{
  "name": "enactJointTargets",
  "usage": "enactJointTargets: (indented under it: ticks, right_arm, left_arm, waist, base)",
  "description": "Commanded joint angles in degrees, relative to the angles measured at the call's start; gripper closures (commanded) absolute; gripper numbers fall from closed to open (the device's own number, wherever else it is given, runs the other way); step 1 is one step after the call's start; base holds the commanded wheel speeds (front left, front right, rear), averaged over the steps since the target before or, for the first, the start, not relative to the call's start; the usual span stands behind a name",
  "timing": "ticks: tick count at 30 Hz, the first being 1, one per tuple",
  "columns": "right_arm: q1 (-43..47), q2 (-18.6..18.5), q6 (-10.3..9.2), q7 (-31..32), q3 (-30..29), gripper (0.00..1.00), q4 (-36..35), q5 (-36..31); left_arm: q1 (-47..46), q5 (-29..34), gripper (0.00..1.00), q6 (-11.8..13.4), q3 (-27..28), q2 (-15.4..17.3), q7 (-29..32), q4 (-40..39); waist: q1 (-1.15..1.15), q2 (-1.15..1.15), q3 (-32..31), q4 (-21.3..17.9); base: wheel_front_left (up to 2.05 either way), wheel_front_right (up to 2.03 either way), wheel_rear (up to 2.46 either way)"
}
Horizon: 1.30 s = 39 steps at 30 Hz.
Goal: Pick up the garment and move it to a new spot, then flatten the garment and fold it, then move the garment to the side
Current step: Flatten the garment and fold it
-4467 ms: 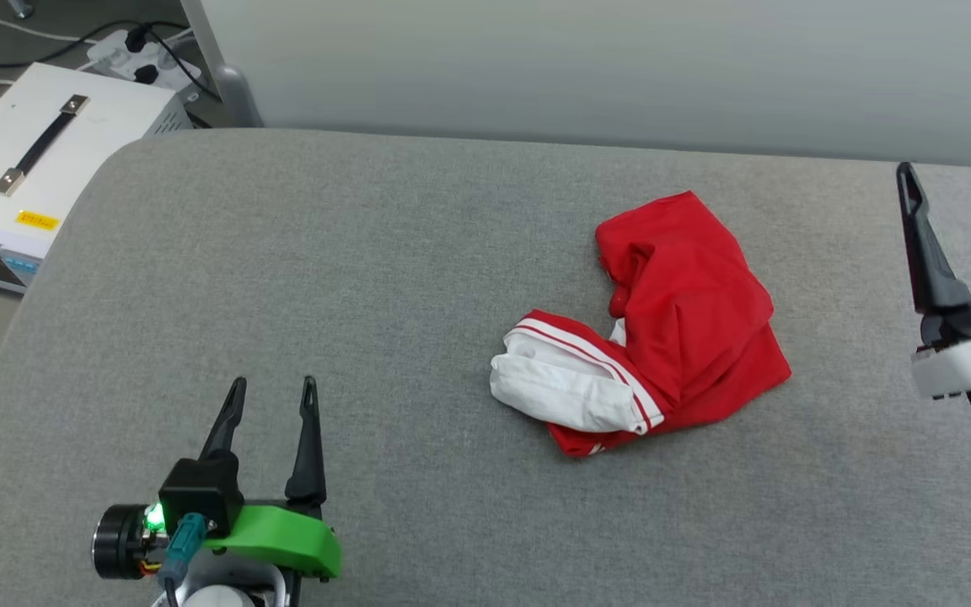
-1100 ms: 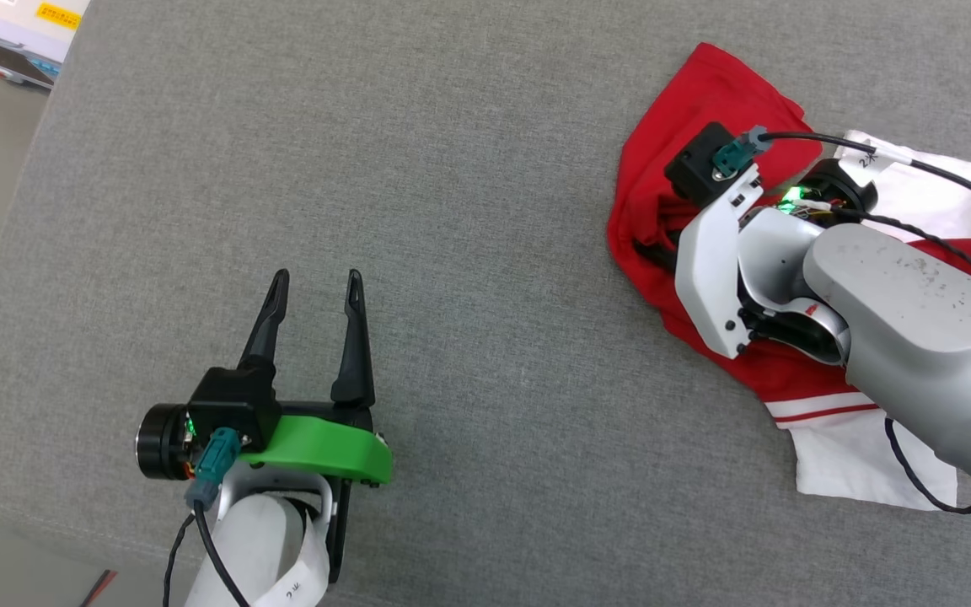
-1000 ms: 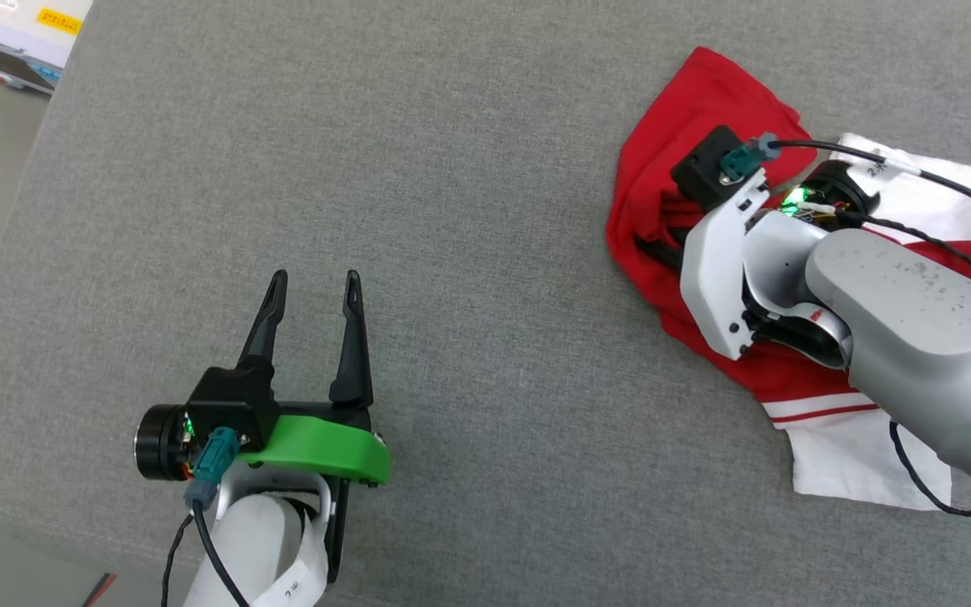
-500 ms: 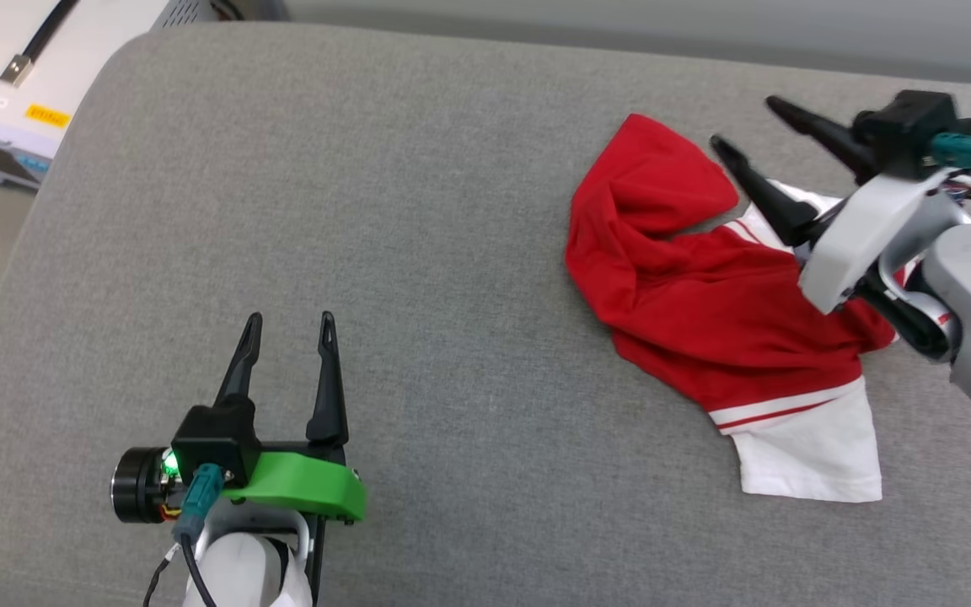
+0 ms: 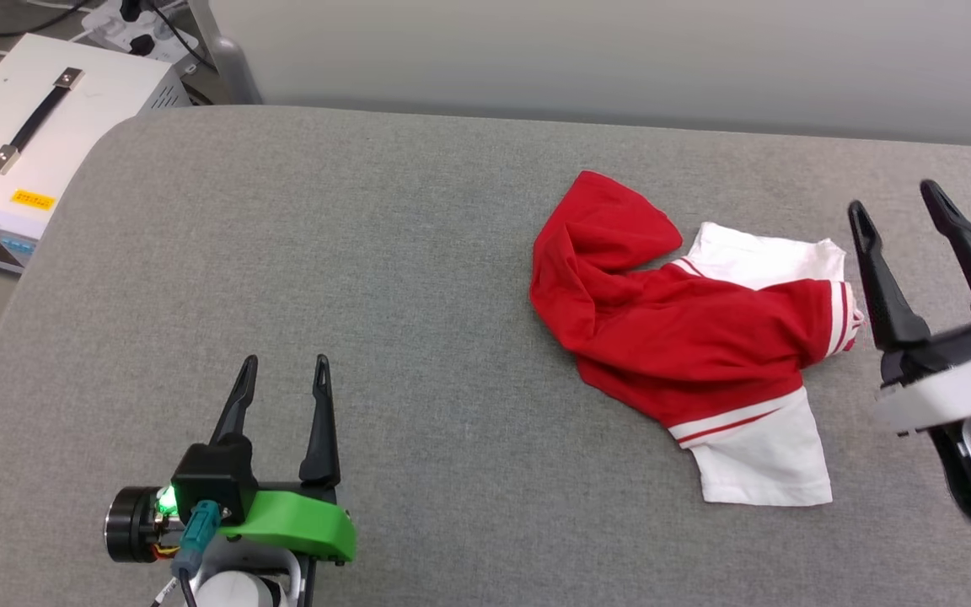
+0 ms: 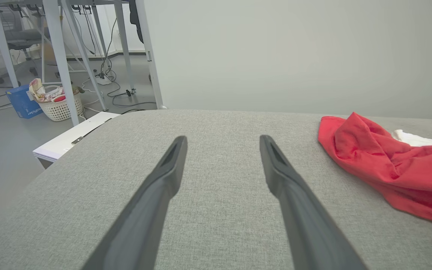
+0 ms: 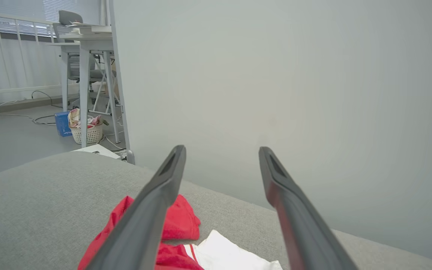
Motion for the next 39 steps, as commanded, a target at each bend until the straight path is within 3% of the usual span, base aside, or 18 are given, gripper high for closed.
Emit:
enactJointTargets:
  ticks: [1, 5, 8, 11, 14, 18, 24, 29, 39]
  right_arm:
    - [2.5, 1.0, -0.05, -0.3, -2.0, 0.00, -1.7, -1.2]
    - [7.7, 3.1, -0.05, -0.3, -7.3, 0.00, -7.4, -3.4]
    - [8.8, 1.7, -0.05, -0.3, -8.1, 0.00, -10.8, -4.2]
    - [8.2, -3.0, -0.05, 0.8, -5.2, 0.00, -12.6, -2.5]
    - [6.5, -10.1, -0.05, 7.1, 1.1, 0.00, -14.2, 2.5]
    - [2.9, -20.2, -0.05, 18.8, 9.8, 0.00, -16.9, 11.8]
    - [-0.9, -28.0, -0.05, 38.2, 20.0, 0.00, -19.1, 23.4]
    - [-2.7, -29.1, -0.05, 50.9, 29.5, 0.00, -17.5, 25.6]
    - [-7.6, -25.5, -0.05, 46.6, 39.9, 0.00, -4.6, 23.3]
  left_arm:
    - [0.9, 0.6, 0.00, -0.3, 0.2, -0.1, -0.3, -0.2]
    - [1.5, 0.9, 0.00, -0.3, 0.4, -0.1, -0.3, -0.3]
    - [1.8, 1.0, 0.00, -0.3, 0.5, -0.1, -0.3, -0.5]
    - [2.1, 1.1, 0.00, -0.3, 0.6, -0.1, -0.3, -0.5]
    - [2.2, 1.1, 0.00, -0.3, 0.6, -0.1, -0.3, -0.5]
    - [2.1, 0.8, 0.00, -0.2, 0.5, -0.1, -0.3, -0.7]
    - [1.5, 0.4, 0.00, 0.1, 0.0, -0.1, -0.3, -0.8]
    - [0.0, -0.2, 0.00, 0.4, -0.6, -0.1, -0.3, -1.0]
    - [-2.5, -0.9, 0.00, 1.0, -1.5, -0.1, -0.3, -1.0]
  waist:
    - [0.00, 0.00, -0.7, -0.2]
    - [0.00, 0.00, -1.4, -0.2]
    - [0.00, 0.00, -1.6, -0.3]
    - [0.00, 0.00, -1.7, -0.5]
    - [0.00, 0.00, -1.7, -0.6]
    - [0.00, 0.00, -1.3, -0.6]
    - [0.00, 0.00, 0.2, 0.0]
    - [0.00, 0.00, 3.0, 1.3]
    - [0.00, 0.00, 7.6, 2.8]
  base:
    - [0.00, 0.00, 0.00]
    - [0.00, 0.00, 0.00]
    - [0.00, 0.00, 0.00]
    - [0.00, 0.00, 0.00]
    - [0.00, 0.00, 0.00]
    - [0.00, 0.00, 0.00]
    - [0.00, 0.00, 0.00]
    - [0.00, 0.00, 0.00]
    - [0.00, 0.00, 0.00]
